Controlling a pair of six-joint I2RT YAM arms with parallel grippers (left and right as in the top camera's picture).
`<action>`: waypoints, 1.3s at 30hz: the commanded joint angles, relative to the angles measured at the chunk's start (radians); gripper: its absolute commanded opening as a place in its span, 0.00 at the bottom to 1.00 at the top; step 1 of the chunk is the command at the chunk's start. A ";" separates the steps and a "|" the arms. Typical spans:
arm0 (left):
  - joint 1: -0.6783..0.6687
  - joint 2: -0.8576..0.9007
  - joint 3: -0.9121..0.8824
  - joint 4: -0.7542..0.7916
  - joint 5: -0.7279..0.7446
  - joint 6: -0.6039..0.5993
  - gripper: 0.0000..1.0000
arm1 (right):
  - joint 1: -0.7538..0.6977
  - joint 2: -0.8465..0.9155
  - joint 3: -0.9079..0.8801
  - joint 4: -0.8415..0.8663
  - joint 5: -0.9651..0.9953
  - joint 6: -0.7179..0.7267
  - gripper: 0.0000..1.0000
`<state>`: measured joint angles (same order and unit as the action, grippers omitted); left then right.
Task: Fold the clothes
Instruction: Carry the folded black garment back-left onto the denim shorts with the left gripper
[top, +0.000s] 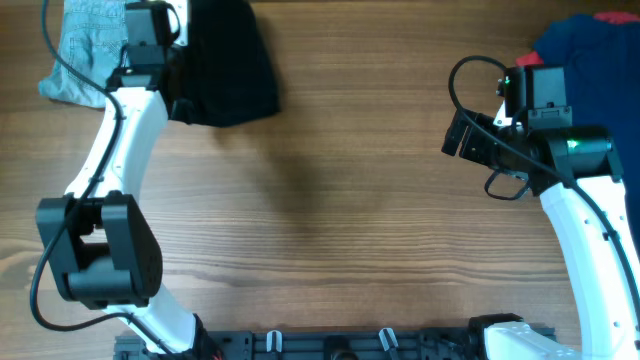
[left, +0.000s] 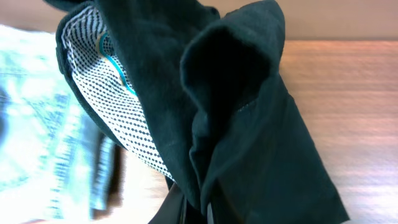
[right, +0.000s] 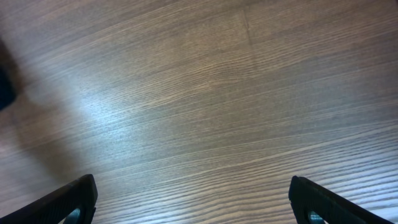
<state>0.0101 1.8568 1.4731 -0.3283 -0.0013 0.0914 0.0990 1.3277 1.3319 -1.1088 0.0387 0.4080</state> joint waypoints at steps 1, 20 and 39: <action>0.034 -0.007 0.051 0.122 -0.055 0.121 0.04 | -0.002 0.011 0.001 0.002 0.021 0.014 1.00; 0.139 0.044 0.051 0.390 -0.201 0.046 0.04 | -0.002 0.011 0.001 0.002 0.021 0.014 1.00; 0.213 0.102 0.051 0.430 -0.204 -0.126 0.05 | -0.002 0.011 0.001 0.002 0.021 0.013 1.00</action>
<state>0.1791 1.9125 1.4925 0.0566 -0.2634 -0.0101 0.0990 1.3296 1.3319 -1.1095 0.0387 0.4080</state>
